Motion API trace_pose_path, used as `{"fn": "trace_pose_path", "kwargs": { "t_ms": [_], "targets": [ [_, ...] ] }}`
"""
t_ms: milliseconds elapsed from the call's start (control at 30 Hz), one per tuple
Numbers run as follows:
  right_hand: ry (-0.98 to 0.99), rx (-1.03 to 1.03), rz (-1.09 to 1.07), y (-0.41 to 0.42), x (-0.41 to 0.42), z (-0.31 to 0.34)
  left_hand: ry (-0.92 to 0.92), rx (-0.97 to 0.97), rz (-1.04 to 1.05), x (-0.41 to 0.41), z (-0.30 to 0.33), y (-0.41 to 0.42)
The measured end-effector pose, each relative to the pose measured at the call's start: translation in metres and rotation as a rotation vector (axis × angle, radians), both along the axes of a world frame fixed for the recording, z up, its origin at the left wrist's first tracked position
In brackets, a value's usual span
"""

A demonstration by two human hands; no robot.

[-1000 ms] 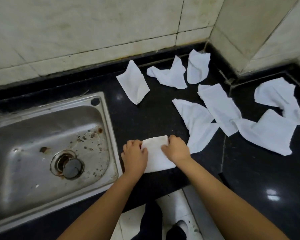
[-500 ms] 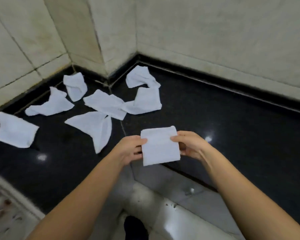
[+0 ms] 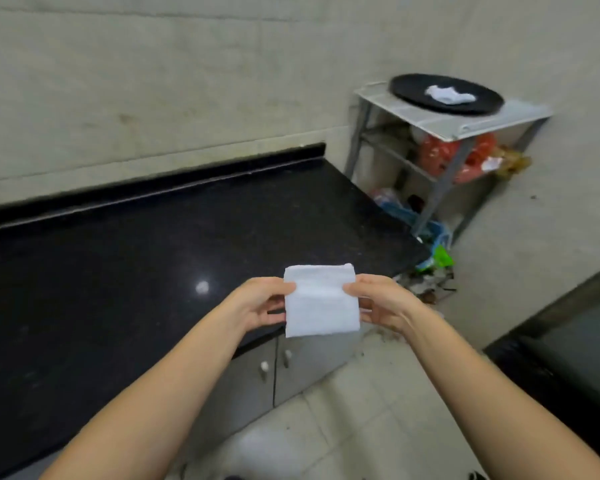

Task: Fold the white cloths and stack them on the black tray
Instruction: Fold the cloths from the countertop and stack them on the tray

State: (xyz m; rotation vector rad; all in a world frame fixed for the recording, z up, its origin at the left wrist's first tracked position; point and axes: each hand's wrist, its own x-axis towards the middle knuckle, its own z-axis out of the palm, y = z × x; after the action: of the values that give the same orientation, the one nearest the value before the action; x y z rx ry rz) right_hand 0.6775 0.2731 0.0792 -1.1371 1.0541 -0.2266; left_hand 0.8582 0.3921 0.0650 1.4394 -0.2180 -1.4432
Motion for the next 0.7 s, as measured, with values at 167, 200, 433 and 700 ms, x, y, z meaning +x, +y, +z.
{"fn": "trace_pose_path", "kwargs": {
  "t_ms": [167, 200, 433, 700],
  "targets": [
    [-0.077, 0.034, -0.255, -0.079, -0.101, -0.005, -0.023, 0.007, -0.247, -0.076, 0.004, -0.131],
    [-0.082, 0.036, -0.288, -0.096, -0.113, -0.005, -0.020, 0.003, -0.277, -0.088, 0.004, -0.154],
    [-0.105, -0.086, -0.388, -0.263, -0.157, 0.023, -0.064, -0.117, -0.360, -0.128, 0.031, -0.338],
    [-0.197, -0.342, -0.336, -0.461, -0.142, 0.122, -0.175, -0.326, -0.317, -0.120, 0.131, -0.523]
  ]
}}
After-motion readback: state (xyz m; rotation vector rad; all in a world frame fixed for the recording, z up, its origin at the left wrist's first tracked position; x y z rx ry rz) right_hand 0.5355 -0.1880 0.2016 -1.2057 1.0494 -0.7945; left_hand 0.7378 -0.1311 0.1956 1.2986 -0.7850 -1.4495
